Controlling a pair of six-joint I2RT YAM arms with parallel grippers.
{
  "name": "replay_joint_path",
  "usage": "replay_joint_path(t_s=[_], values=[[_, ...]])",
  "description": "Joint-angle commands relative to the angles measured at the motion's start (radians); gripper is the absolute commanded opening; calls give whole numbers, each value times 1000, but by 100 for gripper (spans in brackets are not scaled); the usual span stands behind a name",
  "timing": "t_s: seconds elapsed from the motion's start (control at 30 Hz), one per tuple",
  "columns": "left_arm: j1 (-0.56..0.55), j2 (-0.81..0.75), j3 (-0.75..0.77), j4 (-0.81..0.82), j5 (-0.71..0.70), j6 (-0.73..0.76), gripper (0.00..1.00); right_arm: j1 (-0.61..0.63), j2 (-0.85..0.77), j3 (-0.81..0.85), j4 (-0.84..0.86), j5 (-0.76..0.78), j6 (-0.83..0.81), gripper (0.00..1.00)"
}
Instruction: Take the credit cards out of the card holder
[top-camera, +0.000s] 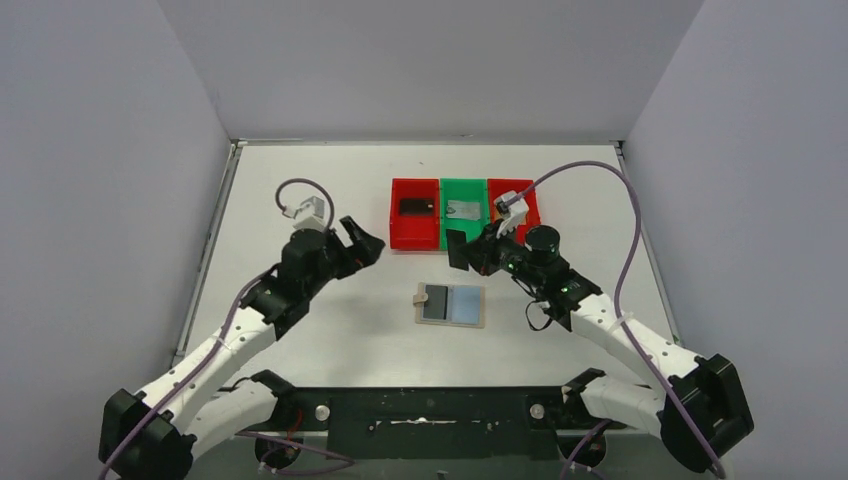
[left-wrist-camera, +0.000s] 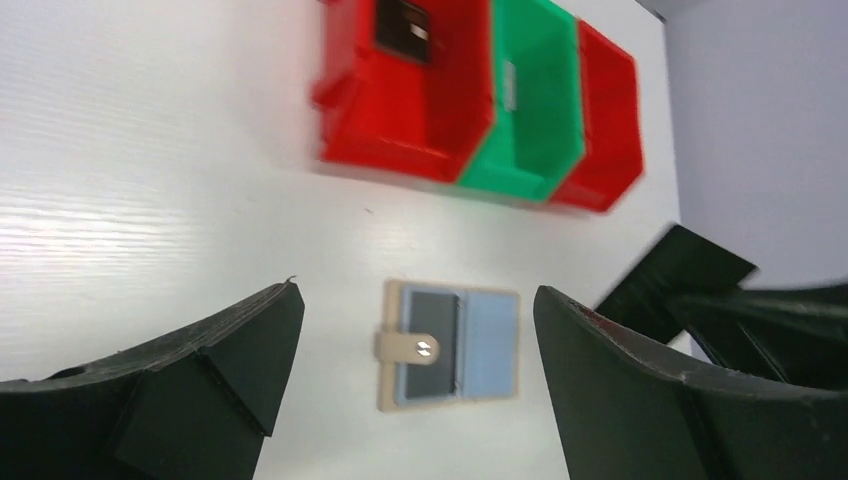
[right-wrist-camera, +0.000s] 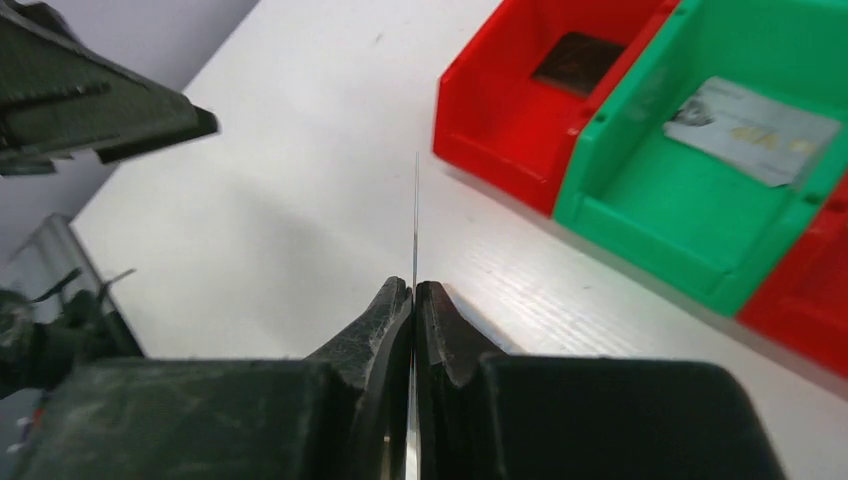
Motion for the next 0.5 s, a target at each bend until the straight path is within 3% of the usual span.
replay_joint_path(t_s=[0.0, 0.1, 0.23, 0.47], values=[[234, 32, 97, -211, 117, 72, 87, 1, 59, 113, -76, 175, -258, 0], [312, 38, 166, -318, 77, 109, 87, 16, 124, 181, -96, 194, -370, 0], [322, 14, 227, -423, -41, 186, 88, 64, 216, 272, -123, 225, -544, 0], [330, -136, 107, -378, -134, 253, 91, 157, 379, 407, -112, 312, -743, 0]])
